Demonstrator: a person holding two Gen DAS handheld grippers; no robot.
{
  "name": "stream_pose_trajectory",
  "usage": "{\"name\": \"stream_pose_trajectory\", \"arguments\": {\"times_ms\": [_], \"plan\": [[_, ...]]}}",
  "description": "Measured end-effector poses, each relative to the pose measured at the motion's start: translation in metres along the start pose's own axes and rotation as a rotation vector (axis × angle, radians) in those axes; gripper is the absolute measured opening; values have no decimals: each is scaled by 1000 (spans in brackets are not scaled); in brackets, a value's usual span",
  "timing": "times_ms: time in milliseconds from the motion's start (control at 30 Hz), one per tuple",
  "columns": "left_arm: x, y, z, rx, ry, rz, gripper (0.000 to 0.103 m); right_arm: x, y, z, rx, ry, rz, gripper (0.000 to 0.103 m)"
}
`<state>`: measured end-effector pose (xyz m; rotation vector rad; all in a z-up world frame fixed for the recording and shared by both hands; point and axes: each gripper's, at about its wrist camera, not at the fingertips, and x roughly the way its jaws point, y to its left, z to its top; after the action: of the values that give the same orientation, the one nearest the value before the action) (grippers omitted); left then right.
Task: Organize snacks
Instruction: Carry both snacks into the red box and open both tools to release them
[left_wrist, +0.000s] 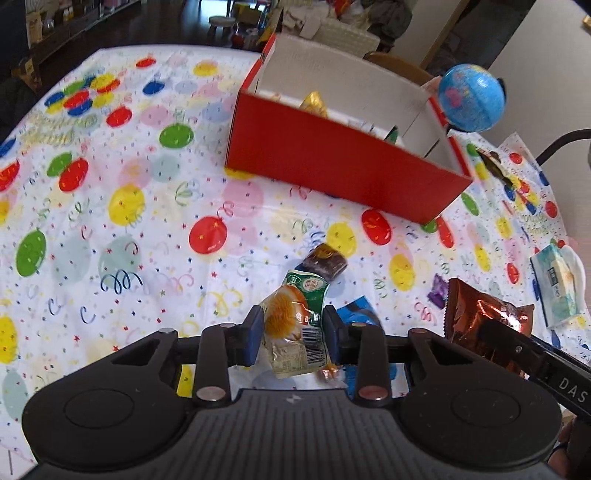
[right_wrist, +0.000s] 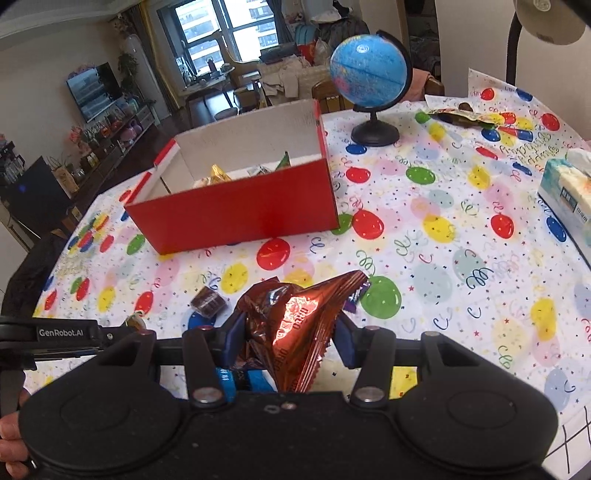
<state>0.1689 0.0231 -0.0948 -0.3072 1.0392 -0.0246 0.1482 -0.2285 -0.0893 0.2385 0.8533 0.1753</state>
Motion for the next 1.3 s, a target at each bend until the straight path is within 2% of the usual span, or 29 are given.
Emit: {"name": "stream_pose_trajectory", "arguments": {"times_ms": [400, 733, 1033, 1300], "plan": [[-41, -16, 29, 36, -97, -19, 33, -28, 11, 33, -32, -98, 11, 49], [-54, -34, 71, 121, -180, -29, 33, -26, 24, 74, -74, -171, 7, 49], [-42, -39, 117, 164, -208, -11, 33, -6, 35, 112, -82, -206, -9, 49], [-14, -37, 157, 205, -203, 15, 33, 30, 43, 136, -90, -189, -25, 49]]}}
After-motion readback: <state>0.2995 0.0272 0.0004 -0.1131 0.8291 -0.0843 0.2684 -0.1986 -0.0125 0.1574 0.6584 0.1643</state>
